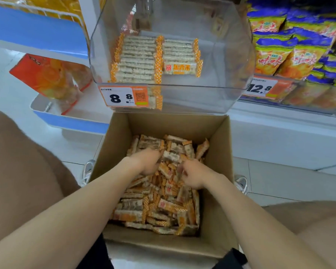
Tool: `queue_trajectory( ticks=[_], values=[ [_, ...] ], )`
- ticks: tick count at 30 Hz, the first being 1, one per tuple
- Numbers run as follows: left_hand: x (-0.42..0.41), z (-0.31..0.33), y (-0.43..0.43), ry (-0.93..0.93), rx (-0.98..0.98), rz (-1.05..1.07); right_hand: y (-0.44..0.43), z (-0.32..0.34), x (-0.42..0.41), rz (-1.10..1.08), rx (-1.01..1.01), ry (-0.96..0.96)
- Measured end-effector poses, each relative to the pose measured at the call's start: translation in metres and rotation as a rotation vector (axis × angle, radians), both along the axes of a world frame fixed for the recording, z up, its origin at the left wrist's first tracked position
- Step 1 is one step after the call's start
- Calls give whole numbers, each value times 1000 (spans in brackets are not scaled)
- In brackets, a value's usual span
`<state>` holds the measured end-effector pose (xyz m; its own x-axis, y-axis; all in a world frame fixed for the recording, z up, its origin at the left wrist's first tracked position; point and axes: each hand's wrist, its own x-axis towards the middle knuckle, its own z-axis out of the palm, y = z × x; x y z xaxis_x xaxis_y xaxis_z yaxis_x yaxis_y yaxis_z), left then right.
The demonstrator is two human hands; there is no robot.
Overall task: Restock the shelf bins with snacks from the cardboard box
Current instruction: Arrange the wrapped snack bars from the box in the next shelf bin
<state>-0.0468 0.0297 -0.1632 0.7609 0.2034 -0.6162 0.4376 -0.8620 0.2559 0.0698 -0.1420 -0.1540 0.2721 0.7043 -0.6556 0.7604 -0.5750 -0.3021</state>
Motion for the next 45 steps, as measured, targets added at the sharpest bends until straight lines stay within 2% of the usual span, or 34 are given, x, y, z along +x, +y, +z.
queue_trajectory(
  ticks=[3, 7, 11, 13, 17, 19, 22, 26, 29, 34, 39, 40, 45],
  values=[
    [1, -37, -2, -16, -50, 79, -1, -35, -2, -25, -62, 29],
    [1, -64, -15, 63, -16, -76, 5, -60, -19, 61, -139, 90],
    [-1, -91, -22, 55, -25, -25, 5, -78, -39, 118, -218, 170],
    [-3, -100, -23, 23, 48, -10, 3, -85, -50, 191, -316, 194],
    [-10, -106, -19, 137, 89, 33, -1, -87, -66, 343, -527, 164],
    [-14, -107, -17, 153, 122, 32, 0, -82, -69, 357, -496, 152],
    [-17, -102, -13, 63, 82, 107, -1, -84, -69, 311, -406, 138],
    [-23, -98, -3, 5, -48, 308, -5, -91, -71, 180, -274, 151],
    [-27, -94, 2, -9, -126, 420, 0, -94, -69, -24, -89, 108],
    [-26, -82, 3, -42, -242, 638, 10, -88, -52, -457, 177, 80],
    [-27, -71, 5, -141, -374, 856, 17, -67, -29, -1083, 486, 325],
    [-26, -66, 4, -154, -427, 886, 17, -61, -26, -1118, 509, 371],
    [-23, -39, -5, -151, -778, 860, 5, -47, -16, -1003, 519, 436]
  ],
)
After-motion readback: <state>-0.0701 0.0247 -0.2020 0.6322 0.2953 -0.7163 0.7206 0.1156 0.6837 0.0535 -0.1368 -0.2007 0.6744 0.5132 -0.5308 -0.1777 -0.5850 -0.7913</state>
